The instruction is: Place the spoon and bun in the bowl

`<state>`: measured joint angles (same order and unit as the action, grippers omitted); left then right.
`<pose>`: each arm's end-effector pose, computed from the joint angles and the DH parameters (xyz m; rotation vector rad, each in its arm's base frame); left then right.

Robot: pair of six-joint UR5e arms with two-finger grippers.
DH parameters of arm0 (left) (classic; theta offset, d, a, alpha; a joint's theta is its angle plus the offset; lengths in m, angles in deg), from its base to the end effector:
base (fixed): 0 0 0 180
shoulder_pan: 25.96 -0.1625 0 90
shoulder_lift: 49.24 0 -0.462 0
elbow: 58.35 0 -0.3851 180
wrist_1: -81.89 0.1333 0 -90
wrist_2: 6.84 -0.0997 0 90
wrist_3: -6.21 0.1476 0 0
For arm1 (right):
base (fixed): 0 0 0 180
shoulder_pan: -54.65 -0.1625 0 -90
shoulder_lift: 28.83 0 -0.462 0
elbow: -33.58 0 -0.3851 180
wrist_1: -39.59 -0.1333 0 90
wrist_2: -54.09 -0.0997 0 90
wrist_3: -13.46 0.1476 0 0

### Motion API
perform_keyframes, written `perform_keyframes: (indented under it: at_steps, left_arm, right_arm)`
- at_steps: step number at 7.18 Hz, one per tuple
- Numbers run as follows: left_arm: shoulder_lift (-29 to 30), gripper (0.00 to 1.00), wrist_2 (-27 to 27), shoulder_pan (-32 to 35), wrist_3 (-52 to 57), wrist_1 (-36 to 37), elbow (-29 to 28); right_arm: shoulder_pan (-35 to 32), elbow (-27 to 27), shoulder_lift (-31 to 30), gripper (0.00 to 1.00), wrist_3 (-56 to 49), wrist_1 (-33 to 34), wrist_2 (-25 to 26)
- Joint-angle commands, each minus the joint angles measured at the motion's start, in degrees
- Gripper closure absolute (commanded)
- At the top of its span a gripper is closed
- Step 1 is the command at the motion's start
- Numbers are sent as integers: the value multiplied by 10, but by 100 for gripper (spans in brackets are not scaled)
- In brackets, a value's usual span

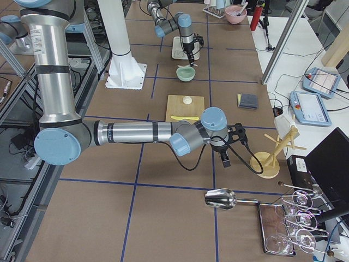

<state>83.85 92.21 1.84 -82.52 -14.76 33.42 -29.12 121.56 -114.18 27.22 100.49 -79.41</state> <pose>0.6251 -0.4540 0.2409 0.0832 0.9105 -0.3596 -0.0296 -0.5634 0.6439 0.3897 -0.8182 -0.0878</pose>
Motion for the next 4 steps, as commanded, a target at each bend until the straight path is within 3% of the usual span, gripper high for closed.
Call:
perform_keyframes:
  at_steps: [1, 2, 4]
  left_arm:
    - [8, 100, -17, -22, -2, -2, -15]
    - [6, 54, -18, -24, 2, -3, -12]
    - [1, 0, -18, -23, 61, 0, -3]
  right_arm:
    - [0, 0, 0, 0, 0, 0, 0]
    - [0, -1, 0, 0, 0, 0, 0]
    - [0, 3, 2, 0, 30, -2, 0]
